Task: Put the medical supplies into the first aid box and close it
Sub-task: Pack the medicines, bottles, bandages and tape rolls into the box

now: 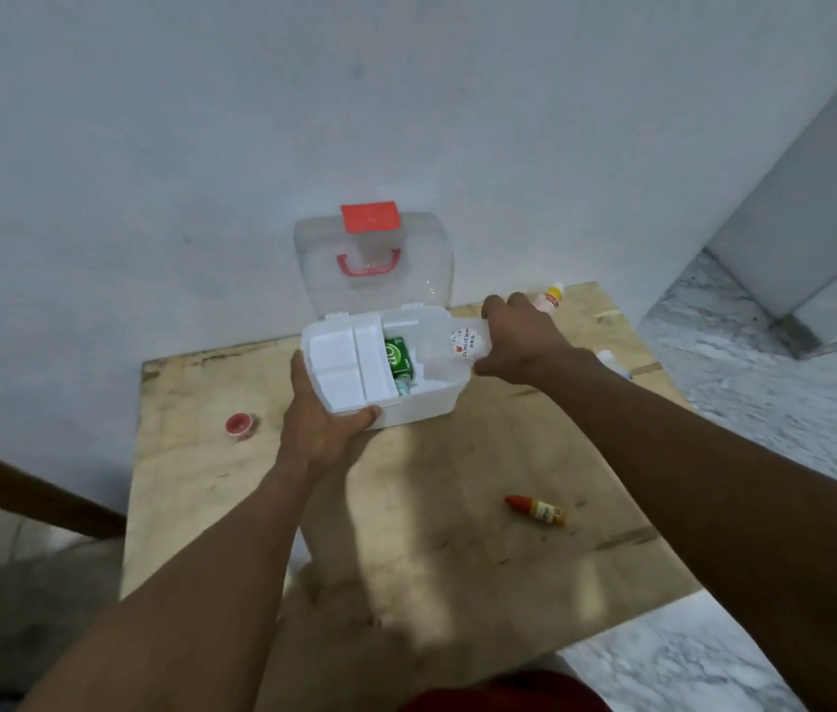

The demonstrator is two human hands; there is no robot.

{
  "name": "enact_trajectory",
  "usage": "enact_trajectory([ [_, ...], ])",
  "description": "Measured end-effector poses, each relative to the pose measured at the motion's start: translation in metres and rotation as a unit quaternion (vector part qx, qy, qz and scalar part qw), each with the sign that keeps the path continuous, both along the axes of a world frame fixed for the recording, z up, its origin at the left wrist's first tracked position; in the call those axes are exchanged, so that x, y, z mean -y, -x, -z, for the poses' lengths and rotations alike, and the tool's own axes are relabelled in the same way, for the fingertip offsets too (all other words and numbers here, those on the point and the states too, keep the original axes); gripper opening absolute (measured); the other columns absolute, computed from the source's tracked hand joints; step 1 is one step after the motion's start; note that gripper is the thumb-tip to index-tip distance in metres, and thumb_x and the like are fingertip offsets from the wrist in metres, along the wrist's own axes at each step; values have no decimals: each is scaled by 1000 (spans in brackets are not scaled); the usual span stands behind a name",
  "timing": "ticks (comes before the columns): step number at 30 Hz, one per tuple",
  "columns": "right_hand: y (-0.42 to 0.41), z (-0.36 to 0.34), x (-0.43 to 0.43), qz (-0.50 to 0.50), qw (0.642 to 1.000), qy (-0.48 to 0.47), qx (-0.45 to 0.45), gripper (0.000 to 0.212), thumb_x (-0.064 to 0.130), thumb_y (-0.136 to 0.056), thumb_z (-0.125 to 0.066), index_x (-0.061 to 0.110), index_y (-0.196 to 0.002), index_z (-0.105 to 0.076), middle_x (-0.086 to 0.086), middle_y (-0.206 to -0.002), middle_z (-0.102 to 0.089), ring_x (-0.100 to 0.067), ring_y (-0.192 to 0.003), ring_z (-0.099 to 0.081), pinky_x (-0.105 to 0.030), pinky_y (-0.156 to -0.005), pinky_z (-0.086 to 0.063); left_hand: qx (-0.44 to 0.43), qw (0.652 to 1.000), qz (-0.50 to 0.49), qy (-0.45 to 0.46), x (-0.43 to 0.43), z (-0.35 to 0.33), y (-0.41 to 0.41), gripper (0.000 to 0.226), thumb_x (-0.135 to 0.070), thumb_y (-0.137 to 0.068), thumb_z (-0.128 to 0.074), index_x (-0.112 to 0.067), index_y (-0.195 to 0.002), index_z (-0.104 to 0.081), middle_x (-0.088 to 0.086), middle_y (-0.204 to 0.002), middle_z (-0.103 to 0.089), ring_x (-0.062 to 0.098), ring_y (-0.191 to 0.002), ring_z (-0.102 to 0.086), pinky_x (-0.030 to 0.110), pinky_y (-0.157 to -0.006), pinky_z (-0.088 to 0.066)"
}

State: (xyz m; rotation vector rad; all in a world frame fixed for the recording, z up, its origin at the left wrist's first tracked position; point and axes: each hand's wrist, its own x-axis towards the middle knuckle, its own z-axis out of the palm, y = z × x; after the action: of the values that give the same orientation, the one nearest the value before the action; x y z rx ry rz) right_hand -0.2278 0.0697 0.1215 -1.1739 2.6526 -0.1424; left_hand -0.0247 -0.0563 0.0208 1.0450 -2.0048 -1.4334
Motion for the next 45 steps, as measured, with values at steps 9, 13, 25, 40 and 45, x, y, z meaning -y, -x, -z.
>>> enact_trajectory([
  [9, 4, 18, 46, -68, 996, -61, 4, 64, 26, -69, -85, 5, -121, -54, -16, -116, -52, -35, -106, -58, -38, -84, -50, -11, 1000, -3, -3, 5, 8, -1, 101, -24, -63, -88, -36, -140, -24, -36, -109, -53, -12, -99, -55, 20, -76, -52],
  [13, 4, 33, 61, -87, 995, -36, 17, 66, 27, -73, -84, 2, -125, -52, -18, -120, -52, -35, -105, -58, -37, -83, -49, -5, 1000, 4, -2, 4, 8, 1, 102, -25, -63, -88, -37, -141, -23, -36, -112, -52, -11, -100, -56, 16, -73, -53],
  [25, 1, 72, 82, -104, 992, 5, 69, 60, 29, -79, -78, 8, -130, -54, -19, -126, -58, -35, -117, -55, -36, -92, -46, -8, 1000, -8, 3, 5, 9, 4, 106, -30, -64, -90, -31, -145, -21, -35, -118, -48, -7, -110, -52, 17, -82, -54],
  [40, -10, 96, 96, -108, 983, 86, 120, 60, 22, -79, -78, 3, -130, -53, -19, -115, -65, -37, -106, -60, -40, -90, -48, -5, 1000, -16, 13, 8, 18, 8, 106, -27, -63, -90, -25, -145, -24, -25, -124, -51, 2, -114, -55, 34, -92, -54],
  [45, -10, 100, 96, -111, 982, 96, 117, 57, 25, -79, -77, 4, -128, -57, -17, -114, -67, -35, -105, -62, -42, -91, -50, 1, 1000, -16, 10, 8, 19, 8, 106, -33, -62, -89, -26, -144, -24, -26, -122, -50, 1, -112, -55, 35, -91, -56],
])
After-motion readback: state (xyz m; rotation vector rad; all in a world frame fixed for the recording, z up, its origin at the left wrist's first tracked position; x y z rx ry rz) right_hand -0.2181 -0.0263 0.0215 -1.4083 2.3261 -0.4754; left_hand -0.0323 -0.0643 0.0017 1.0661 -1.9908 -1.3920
